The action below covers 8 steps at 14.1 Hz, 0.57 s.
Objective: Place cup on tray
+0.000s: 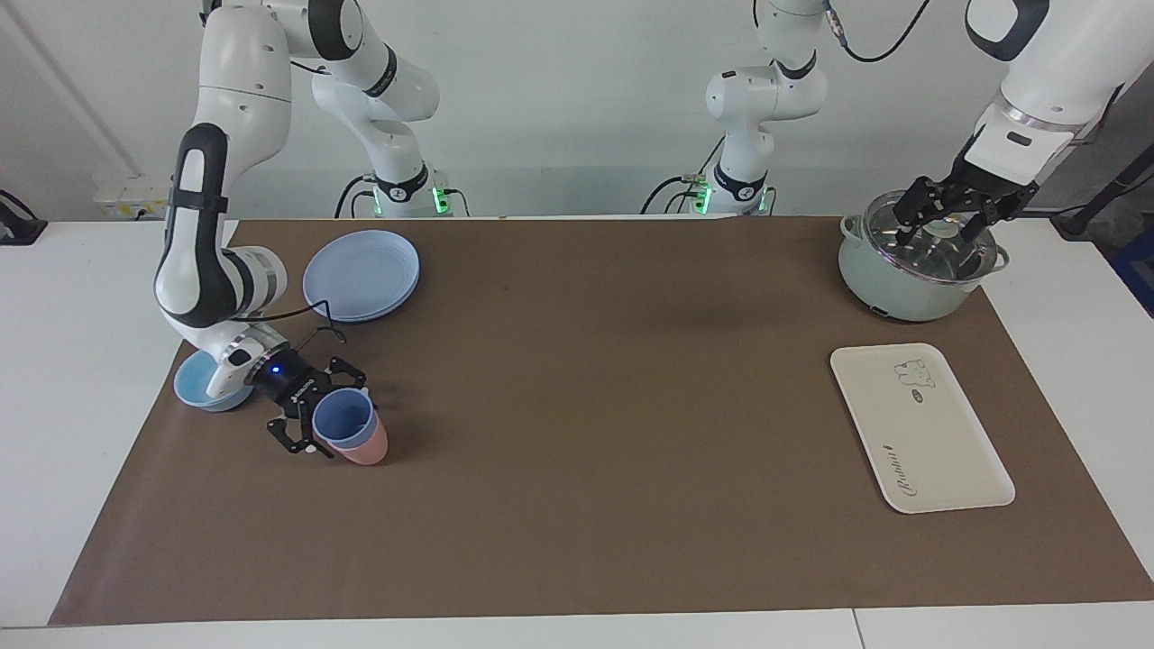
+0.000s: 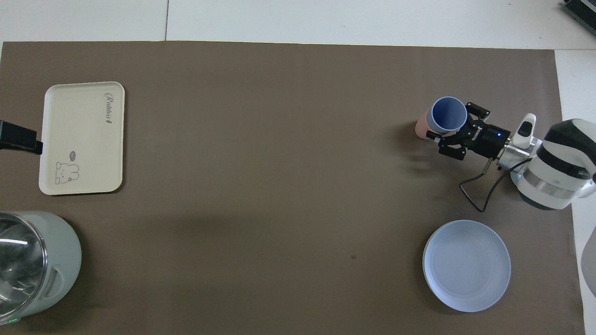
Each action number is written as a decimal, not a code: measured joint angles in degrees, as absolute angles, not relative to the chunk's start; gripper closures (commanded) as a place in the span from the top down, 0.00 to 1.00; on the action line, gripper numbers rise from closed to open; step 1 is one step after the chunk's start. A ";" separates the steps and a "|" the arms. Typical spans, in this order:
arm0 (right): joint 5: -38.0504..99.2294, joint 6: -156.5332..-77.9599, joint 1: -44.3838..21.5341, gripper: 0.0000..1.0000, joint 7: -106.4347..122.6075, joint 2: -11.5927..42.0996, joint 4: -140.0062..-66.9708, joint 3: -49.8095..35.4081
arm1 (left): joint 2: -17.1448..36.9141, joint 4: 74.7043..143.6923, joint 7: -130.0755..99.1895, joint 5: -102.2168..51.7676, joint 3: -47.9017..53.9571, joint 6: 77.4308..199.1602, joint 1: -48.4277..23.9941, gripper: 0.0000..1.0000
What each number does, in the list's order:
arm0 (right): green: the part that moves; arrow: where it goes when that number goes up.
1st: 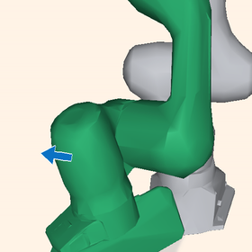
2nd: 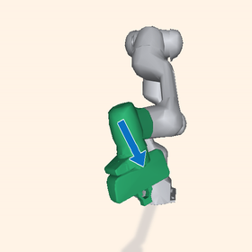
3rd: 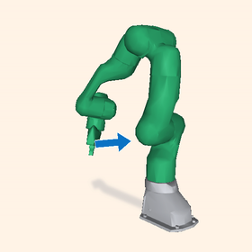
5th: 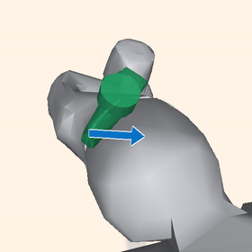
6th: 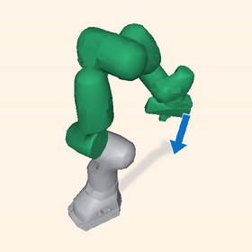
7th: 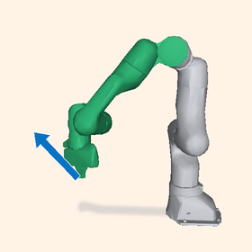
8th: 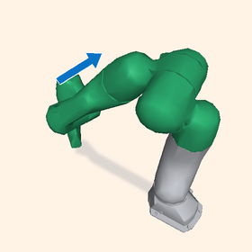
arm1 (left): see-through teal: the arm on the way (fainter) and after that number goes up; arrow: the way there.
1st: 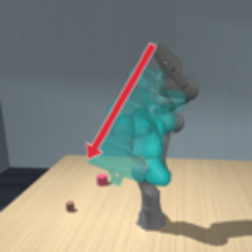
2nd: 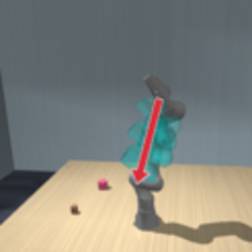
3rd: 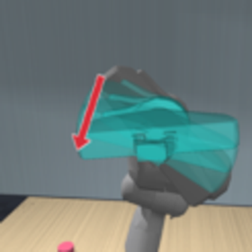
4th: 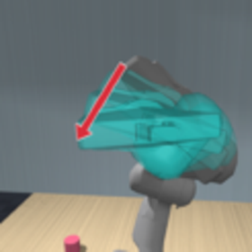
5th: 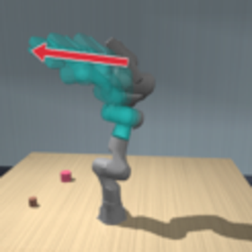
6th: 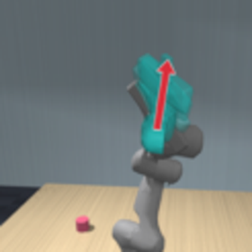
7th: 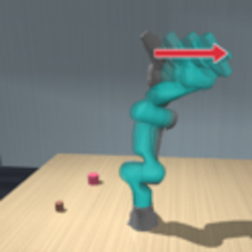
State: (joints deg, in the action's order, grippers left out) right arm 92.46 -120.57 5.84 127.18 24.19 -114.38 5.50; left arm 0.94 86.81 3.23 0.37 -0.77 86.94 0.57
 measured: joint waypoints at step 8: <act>92.50 -122.35 5.17 0.00 129.28 24.59 -114.16 5.52 | 0.94 86.81 3.23 0.37 -0.77 86.94 0.57 1.00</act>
State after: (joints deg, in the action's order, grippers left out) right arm 92.50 -122.35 5.17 129.28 24.59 -114.16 5.52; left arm 0.94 86.81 3.23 0.37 -0.77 86.94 0.57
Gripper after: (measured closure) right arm 0.167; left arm 0.000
